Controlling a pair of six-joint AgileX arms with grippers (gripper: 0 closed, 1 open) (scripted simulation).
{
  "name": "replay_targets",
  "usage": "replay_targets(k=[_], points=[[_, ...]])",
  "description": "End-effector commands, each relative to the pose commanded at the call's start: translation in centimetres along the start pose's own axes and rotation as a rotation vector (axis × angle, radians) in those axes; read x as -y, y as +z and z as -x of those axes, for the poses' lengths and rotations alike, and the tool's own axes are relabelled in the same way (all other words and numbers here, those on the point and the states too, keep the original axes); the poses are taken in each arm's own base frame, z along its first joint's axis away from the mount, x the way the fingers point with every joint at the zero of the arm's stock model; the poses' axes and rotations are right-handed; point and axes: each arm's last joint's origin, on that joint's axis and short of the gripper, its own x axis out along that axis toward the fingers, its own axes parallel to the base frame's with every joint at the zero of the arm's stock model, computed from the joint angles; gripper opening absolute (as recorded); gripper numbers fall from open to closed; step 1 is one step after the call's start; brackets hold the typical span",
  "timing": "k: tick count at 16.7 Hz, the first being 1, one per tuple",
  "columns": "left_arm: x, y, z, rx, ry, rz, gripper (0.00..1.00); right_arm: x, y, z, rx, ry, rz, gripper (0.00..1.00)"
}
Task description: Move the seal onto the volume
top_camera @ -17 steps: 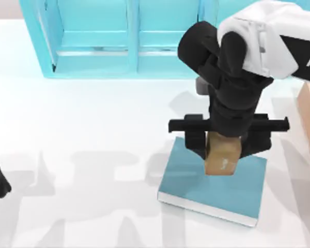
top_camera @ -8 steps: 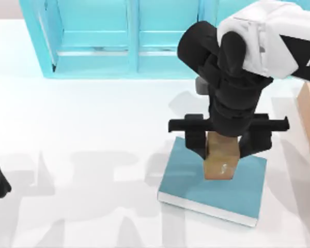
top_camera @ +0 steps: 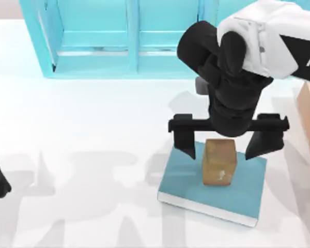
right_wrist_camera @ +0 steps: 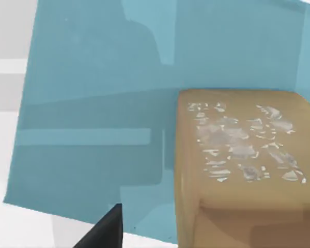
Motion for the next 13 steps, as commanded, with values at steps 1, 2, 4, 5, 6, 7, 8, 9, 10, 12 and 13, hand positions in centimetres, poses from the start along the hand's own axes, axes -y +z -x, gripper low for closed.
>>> replay_targets(k=[1,2,4,5,6,7,8,9,10,12,13], points=[[0.0,0.0,0.0,0.000,0.000,0.000,1.00,0.0,0.0,0.0,0.000,0.000,0.000,1.00],[0.0,0.0,0.0,0.000,0.000,0.000,1.00,0.0,0.0,0.0,0.000,0.000,0.000,1.00],[0.0,0.0,0.0,0.000,0.000,0.000,1.00,0.0,0.0,0.0,0.000,0.000,0.000,1.00],[0.0,0.0,0.0,0.000,0.000,0.000,1.00,0.0,0.0,0.0,0.000,0.000,-0.001,1.00],[0.0,0.0,0.0,0.000,0.000,0.000,1.00,0.0,0.0,0.1,0.000,0.000,-0.001,1.00],[0.0,0.0,0.0,0.000,0.000,0.000,1.00,0.0,0.1,0.4,0.001,0.001,-0.001,1.00],[0.0,0.0,0.0,0.000,0.000,0.000,1.00,-0.1,0.1,1.0,0.003,0.002,-0.001,1.00],[0.0,0.0,0.0,0.000,0.000,0.000,1.00,-0.1,0.1,1.5,-0.001,0.000,-0.001,1.00],[0.0,0.0,0.0,0.000,0.000,0.000,1.00,0.0,0.0,1.9,-0.006,-0.005,-0.001,1.00],[0.0,0.0,0.0,0.000,0.000,0.000,1.00,0.0,0.0,2.9,-0.001,-0.001,-0.001,1.00],[0.0,0.0,0.0,0.000,0.000,0.000,1.00,0.0,0.0,3.0,0.000,0.000,-0.001,1.00]])
